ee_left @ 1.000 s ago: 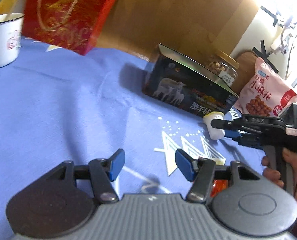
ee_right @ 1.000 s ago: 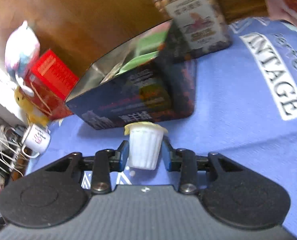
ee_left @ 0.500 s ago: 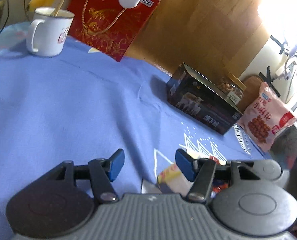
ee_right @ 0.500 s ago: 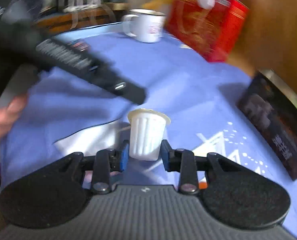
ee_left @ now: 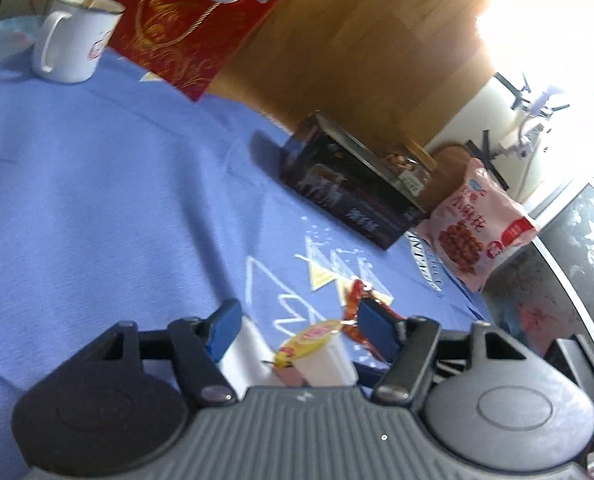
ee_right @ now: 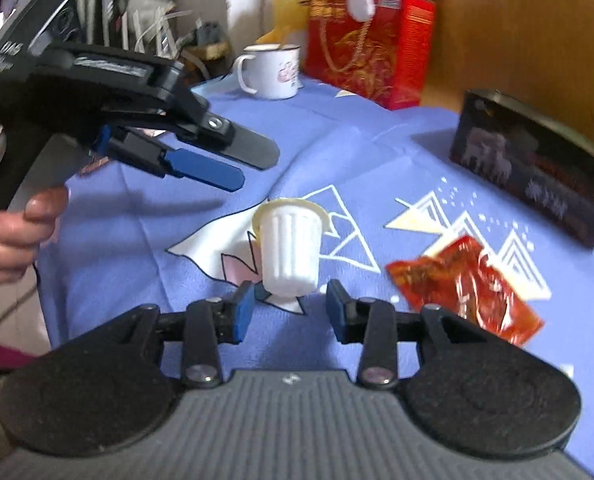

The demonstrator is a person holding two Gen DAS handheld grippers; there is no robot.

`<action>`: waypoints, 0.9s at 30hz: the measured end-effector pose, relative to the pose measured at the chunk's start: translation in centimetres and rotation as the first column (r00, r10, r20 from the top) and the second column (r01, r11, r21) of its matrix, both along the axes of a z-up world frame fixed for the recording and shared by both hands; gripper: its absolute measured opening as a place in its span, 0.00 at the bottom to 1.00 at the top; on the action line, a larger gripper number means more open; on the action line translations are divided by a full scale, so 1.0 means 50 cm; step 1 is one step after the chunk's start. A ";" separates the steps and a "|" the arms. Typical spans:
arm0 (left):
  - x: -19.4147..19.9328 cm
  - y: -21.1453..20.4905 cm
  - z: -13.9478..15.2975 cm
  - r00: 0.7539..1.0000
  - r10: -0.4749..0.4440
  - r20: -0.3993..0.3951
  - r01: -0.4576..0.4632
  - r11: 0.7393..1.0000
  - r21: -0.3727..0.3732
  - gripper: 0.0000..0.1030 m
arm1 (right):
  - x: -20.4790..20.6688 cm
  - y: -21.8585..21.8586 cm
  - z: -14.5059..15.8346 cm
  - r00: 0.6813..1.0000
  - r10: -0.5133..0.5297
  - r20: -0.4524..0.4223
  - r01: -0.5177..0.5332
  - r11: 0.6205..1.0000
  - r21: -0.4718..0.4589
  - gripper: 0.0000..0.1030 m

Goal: Organize snacks
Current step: 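Grasp the white jelly cup by its yellow lid with the left gripper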

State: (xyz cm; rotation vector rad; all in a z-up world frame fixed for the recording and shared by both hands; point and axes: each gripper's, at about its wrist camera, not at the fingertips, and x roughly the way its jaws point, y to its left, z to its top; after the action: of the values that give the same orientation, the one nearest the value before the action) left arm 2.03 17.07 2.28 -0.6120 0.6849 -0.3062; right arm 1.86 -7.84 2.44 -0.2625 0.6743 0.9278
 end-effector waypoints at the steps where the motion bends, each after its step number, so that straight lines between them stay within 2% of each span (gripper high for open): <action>1: -0.003 -0.006 0.005 1.000 -0.007 0.013 0.007 1.000 0.006 0.73 | -0.001 -0.005 -0.001 1.000 -0.015 -0.010 0.015 1.000 0.022 0.41; 5: -0.003 -0.038 0.013 0.998 -0.053 0.036 0.052 0.997 0.053 0.73 | -0.001 -0.014 -0.004 0.998 -0.038 -0.045 0.042 0.996 0.078 0.41; 7: 0.003 -0.055 0.009 0.997 -0.068 0.027 0.066 0.995 0.082 0.68 | 0.000 -0.015 -0.008 0.998 -0.044 -0.050 0.049 0.995 0.090 0.41; 12: 0.023 -0.070 -0.021 0.996 -0.085 -0.038 0.088 0.992 0.090 0.37 | 0.009 -0.014 -0.014 0.996 -0.049 -0.068 0.057 0.990 0.133 0.41; 14: 0.027 -0.063 -0.036 0.995 -0.080 -0.059 0.083 0.995 0.055 0.38 | 0.013 -0.014 -0.017 0.996 -0.049 -0.078 0.060 0.987 0.146 0.38; 15: 0.027 -0.060 -0.038 0.995 -0.079 -0.063 0.082 0.996 0.042 0.38 | 0.015 -0.017 -0.017 0.995 -0.056 -0.083 0.068 0.986 0.153 0.32; 19: 0.026 -0.066 -0.037 0.994 -0.083 -0.070 0.086 0.995 0.040 0.38 | 0.021 -0.033 -0.021 0.989 -0.065 -0.132 0.090 0.976 0.197 0.32; 27: 0.025 -0.119 -0.032 0.989 -0.128 -0.076 0.132 0.990 0.051 0.38 | 0.007 -0.087 -0.019 0.981 -0.096 -0.169 0.133 0.966 0.222 0.32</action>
State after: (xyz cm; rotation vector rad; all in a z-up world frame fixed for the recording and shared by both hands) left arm 3.26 11.10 0.66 -0.5275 0.8023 -0.3865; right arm 2.19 -12.19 1.47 0.0591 0.7109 0.9128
